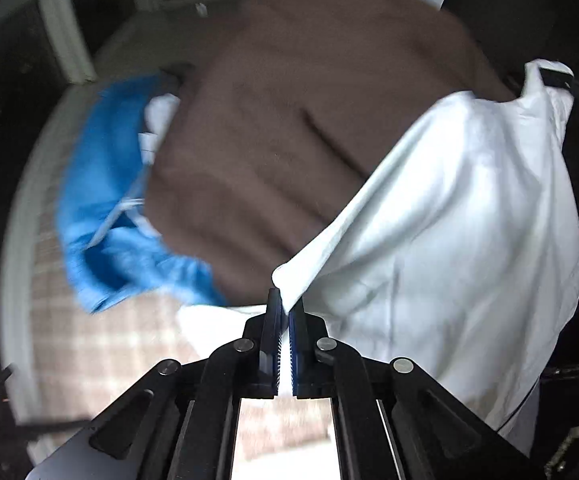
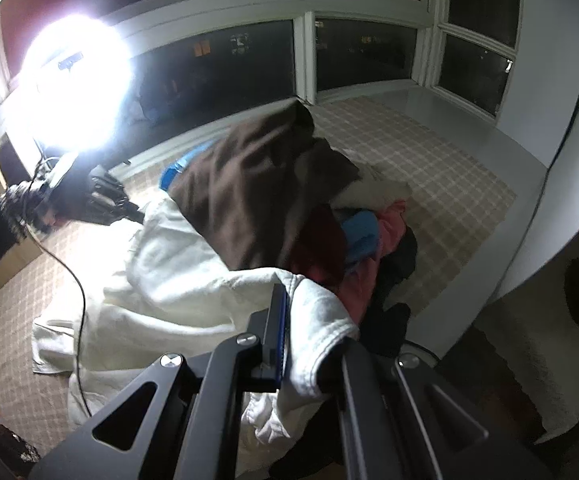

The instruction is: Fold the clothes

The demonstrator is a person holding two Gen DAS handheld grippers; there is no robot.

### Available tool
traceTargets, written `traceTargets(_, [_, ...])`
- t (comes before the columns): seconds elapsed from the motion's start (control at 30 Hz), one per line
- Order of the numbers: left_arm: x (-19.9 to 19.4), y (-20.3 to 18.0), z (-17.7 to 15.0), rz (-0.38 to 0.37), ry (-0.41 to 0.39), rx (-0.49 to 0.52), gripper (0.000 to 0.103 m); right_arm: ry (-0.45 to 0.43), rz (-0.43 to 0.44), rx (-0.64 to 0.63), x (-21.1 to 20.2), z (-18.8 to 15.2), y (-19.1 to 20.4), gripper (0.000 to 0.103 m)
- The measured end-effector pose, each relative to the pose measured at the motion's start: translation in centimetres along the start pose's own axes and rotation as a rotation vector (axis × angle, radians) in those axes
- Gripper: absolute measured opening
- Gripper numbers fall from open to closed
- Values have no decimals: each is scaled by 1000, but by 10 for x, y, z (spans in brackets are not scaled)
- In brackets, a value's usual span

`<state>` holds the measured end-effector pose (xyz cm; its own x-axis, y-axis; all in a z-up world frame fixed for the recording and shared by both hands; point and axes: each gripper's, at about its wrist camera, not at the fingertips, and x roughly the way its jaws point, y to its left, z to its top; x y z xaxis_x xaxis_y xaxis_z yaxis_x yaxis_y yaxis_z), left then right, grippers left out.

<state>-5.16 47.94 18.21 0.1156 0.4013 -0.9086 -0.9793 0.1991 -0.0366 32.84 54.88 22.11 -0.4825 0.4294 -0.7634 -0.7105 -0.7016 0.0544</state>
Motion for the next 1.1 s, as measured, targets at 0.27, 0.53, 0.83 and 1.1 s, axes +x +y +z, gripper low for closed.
traceTargets(0.27, [-216, -30, -53, 432, -190, -114, 0, -101, 88, -96, -32, 27, 37, 4])
traceTargets(0.53, [-318, -75, -109, 531, -301, -191, 1, -104, 107, -212, -46, 32, 69, 4])
traceTargets(0.83, [-137, -122, -75, 294, -60, 93, 33, 2, 0, -253, -91, -38, 43, 4])
traceTargets(1.1, [-43, -102, 42, 190, 0, 292, 40, 81, -13, -175, -67, -72, -4, 4])
